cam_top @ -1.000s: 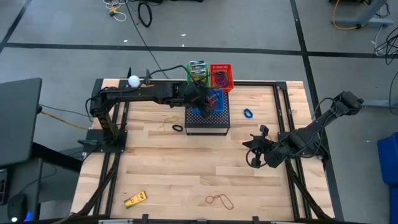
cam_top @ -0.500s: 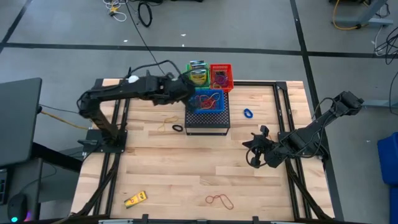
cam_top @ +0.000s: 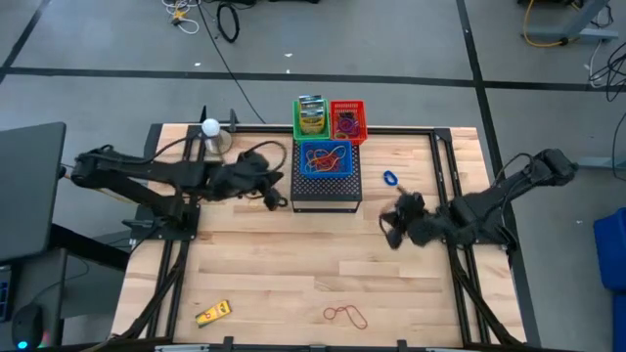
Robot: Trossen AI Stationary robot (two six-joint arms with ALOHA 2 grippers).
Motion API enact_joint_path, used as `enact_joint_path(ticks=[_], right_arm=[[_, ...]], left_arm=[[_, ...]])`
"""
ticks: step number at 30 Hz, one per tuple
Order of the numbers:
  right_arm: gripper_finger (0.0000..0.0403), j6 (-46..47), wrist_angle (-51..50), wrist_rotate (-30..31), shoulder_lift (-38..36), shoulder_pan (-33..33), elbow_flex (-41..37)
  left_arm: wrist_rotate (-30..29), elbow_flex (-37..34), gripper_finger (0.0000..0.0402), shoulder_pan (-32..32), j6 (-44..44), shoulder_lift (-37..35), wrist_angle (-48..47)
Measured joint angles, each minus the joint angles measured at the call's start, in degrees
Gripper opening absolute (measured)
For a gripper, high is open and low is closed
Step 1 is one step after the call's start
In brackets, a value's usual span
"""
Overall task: Pick & Place Office Desk Supplies
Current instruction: Put the blue spring keychain into the red bin on the shelf
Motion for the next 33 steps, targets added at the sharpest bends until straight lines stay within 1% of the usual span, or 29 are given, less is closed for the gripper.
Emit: enact_joint_path(ticks=[4,6,8,12,14,18,20,22,27,30,33], right_arm=[[0.0007,7.01,-7.53,-2.72,-1.53,-10.63,3.25],[0.0007,8.26,-10.54,-4.06,-1.88,-16.63,5.09],[0.0007,7.87,-12.47,-6.74,-2.04,-23.07,6.29],[0.0007,6.63,-11.76,-15.53,-2.00,-36.75,6.41],[0.0007,6.08,-11.38,-18.75,-1.99,-43.16,4.94],[0.0007,3.93,-10.55,-28.07,-1.61,-54.85,1.26],[0.0011,2.21,-9.91,-30.52,-0.92,-57.95,-0.20],[0.0021,0.28,-9.53,-31.13,-0.08,-59.40,-0.52],[0.0065,-4.02,-7.73,-31.74,2.90,-61.43,-0.52],[0.0094,-8.22,-6.99,-31.72,5.88,-62.78,-0.52],[0.0116,-14.20,-5.83,-31.85,9.74,-64.61,-0.52]], left_arm=[[0.88,-11.62,0.0005,-0.45,0.69,-5.42,12.27],[3.66,-16.43,0.0005,0.13,1.34,-7.63,18.17],[7.51,-21.01,0.0006,0.88,1.76,-9.40,24.48],[13.66,-28.01,0.0006,2.43,1.96,-12.44,34.07],[15.29,-30.68,0.0006,3.20,2.10,-13.33,38.09],[18.22,-34.60,0.0006,4.63,3.37,-14.27,45.74],[20.31,-35.74,0.0006,5.31,4.53,-14.27,48.08],[22.82,-36.28,0.0006,6.15,5.22,-14.25,49.22],[28.28,-36.67,0.0006,8.28,5.13,-14.23,49.63],[28.48,-36.67,0.0006,8.95,5.12,-14.23,49.66],[27.16,-36.67,0.0007,9.50,5.56,-14.01,49.62]])
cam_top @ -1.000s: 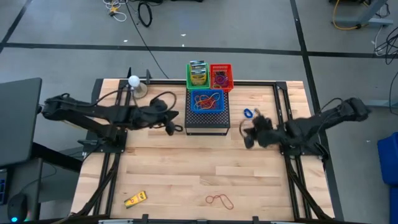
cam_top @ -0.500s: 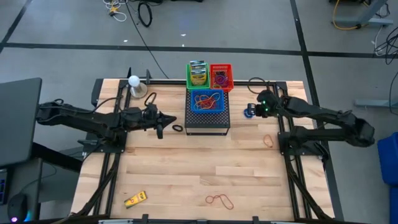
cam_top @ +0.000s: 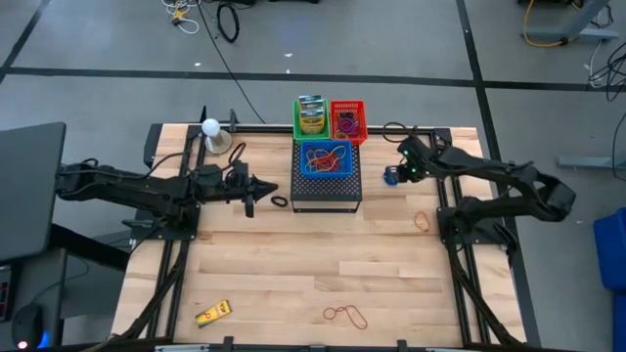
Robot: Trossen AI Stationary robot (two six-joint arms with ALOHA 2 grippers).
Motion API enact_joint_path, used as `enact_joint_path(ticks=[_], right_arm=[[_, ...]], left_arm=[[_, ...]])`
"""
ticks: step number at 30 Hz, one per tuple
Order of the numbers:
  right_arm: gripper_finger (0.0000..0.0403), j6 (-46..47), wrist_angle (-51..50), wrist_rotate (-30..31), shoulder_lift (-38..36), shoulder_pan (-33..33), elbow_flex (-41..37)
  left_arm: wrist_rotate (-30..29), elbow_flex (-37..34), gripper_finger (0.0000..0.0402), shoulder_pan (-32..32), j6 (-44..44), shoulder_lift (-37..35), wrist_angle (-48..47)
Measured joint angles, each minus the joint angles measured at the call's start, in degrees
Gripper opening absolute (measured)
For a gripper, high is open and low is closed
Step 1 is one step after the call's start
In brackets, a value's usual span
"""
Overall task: Pick & Place Office Desk Supplies
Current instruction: Put the blue spring keychain into the red bin on the shelf
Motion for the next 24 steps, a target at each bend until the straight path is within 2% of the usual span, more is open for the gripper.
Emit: enact_joint_path(ticks=[7,15,24], right_arm=[[0.0132,-8.11,2.18,-3.04,6.26,-2.42,0.00],[0.0133,-9.66,2.80,-2.92,6.68,-2.51,0.00],[0.0133,-10.66,8.88,-0.87,8.01,-3.27,0.00]], left_arm=[[-3.41,0.00,0.0007,0.28,-0.65,0.02,-0.02],[-8.81,0.00,0.0007,0.27,-2.55,0.04,-1.34],[-9.30,0.00,0.0007,0.27,3.69,0.04,-1.42]])
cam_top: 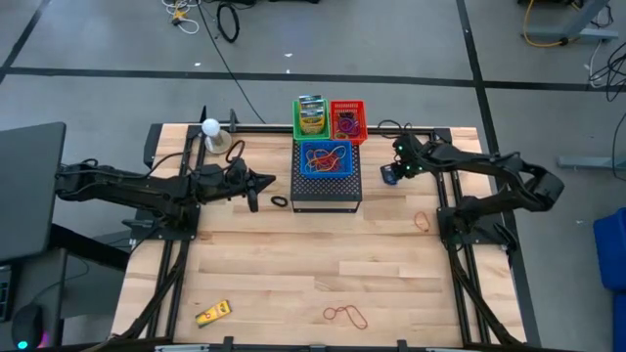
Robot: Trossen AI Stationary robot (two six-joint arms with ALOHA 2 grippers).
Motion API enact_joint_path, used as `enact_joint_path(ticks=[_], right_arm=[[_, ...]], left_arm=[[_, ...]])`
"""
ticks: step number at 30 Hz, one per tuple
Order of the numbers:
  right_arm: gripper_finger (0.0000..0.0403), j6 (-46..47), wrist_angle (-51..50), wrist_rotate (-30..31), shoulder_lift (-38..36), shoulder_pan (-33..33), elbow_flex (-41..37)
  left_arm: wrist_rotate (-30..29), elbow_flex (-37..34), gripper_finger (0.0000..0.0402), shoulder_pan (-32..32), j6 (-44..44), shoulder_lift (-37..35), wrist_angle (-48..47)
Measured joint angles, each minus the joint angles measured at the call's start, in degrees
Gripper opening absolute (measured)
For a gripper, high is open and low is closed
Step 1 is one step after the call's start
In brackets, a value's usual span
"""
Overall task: Pick & Place Office Desk Supplies
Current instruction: Put the blue spring keychain into the red bin on the shelf
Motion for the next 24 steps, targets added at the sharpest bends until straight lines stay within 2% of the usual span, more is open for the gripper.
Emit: enact_joint_path(ticks=[8,12,18,22,24], right_arm=[[0.0131,-3.06,0.15,-1.73,8.44,-0.84,0.22],[0.0100,-2.83,0.33,-1.64,8.88,-0.79,0.19],[0.0018,-2.65,-1.94,-3.09,4.53,-0.72,1.05],[0.0018,-2.44,-9.85,-3.00,-1.95,-0.67,6.46],[0.0020,-1.55,-13.91,-0.91,-5.02,-0.26,10.91]], left_arm=[[-2.31,0.00,0.0007,0.01,1.95,0.00,0.02],[-3.32,0.00,0.0007,0.00,1.68,0.00,0.02],[-3.69,0.00,0.0007,0.00,-1.72,0.00,0.00],[-5.20,0.00,0.0007,0.00,-2.28,0.00,-0.13],[-5.29,0.00,0.0007,0.00,-2.30,0.00,-0.18]])
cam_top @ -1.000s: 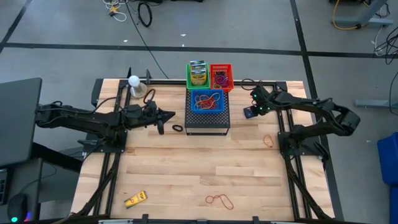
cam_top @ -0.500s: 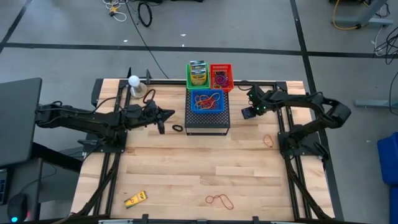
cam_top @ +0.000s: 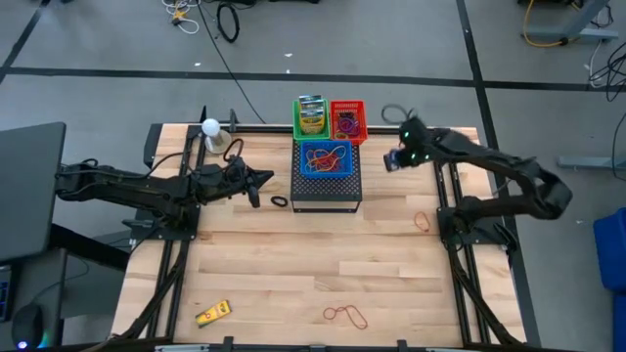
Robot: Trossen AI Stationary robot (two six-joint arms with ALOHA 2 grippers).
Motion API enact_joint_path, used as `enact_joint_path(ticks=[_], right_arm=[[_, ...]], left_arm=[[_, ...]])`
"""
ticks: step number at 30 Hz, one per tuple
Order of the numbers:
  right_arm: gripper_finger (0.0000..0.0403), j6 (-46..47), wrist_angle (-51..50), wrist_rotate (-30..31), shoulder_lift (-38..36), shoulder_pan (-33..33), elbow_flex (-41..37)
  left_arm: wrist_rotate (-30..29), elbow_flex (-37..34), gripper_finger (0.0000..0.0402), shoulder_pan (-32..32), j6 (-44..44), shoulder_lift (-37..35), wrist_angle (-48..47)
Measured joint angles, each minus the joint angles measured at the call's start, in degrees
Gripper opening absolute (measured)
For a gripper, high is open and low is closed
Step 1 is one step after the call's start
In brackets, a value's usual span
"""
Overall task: Pick & Place Office Desk Supplies
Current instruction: Put the blue spring keychain into the red bin on the shelf
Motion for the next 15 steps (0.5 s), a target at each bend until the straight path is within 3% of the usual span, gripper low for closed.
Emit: enact_joint_path(ticks=[6,15], right_arm=[[0.0010,2.96,-3.41,7.05,-1.92,0.87,15.95],[0.0017,-2.24,0.35,6.04,15.76,3.87,35.09]], left_arm=[[0.17,0.02,0.0007,0.00,-0.21,0.74,-0.56],[0.21,0.04,0.0007,0.00,-1.02,2.69,-0.66]])
